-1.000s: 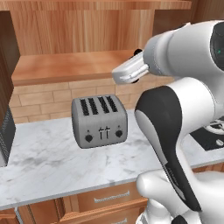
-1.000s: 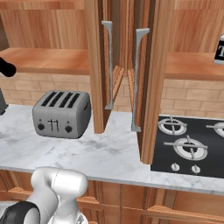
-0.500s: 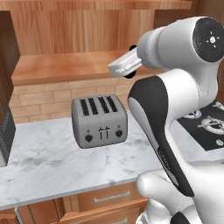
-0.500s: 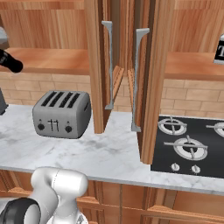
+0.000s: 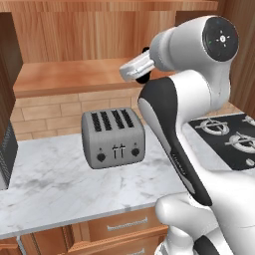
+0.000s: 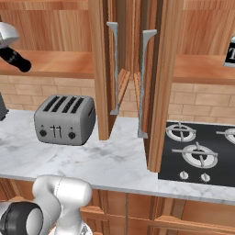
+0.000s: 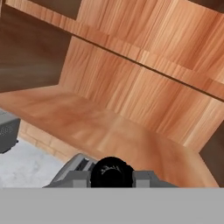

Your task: Sort all alcoholic drinks to one cabinet, and non-alcoholic drinks to the other.

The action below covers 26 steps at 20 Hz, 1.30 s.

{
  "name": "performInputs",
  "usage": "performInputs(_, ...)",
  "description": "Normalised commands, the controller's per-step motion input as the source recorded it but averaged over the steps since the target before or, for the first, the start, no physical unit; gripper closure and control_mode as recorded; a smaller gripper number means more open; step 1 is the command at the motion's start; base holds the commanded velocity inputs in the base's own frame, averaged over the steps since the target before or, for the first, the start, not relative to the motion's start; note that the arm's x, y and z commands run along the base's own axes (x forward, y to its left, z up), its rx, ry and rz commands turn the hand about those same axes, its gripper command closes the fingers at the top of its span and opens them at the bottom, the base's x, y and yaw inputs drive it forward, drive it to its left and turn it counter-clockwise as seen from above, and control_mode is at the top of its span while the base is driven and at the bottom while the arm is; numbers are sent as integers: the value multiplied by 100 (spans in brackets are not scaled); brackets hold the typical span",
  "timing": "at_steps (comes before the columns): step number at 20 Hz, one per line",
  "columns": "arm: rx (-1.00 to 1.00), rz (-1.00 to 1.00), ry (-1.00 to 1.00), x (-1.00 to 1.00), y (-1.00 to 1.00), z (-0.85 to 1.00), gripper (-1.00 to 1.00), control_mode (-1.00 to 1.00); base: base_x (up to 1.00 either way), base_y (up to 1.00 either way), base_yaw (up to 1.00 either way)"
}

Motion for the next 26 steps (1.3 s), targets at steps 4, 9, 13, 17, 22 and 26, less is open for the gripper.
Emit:
performInputs(4,0,0,0,38,0,0,100,-100,0,0,0)
performInputs(9,0,0,0,39,0,0,100,-100,0,0,0)
performInputs(13,0,0,0,40,0,0,100,-100,0,0,0)
performInputs(17,0,0,0,36,0,0,100,-100,0,0,0)
performInputs(22,0,0,2,36,1,0,100,-100,0,0,0)
performInputs(26,0,-1,3,27,2,0,100,-100,0,0,0)
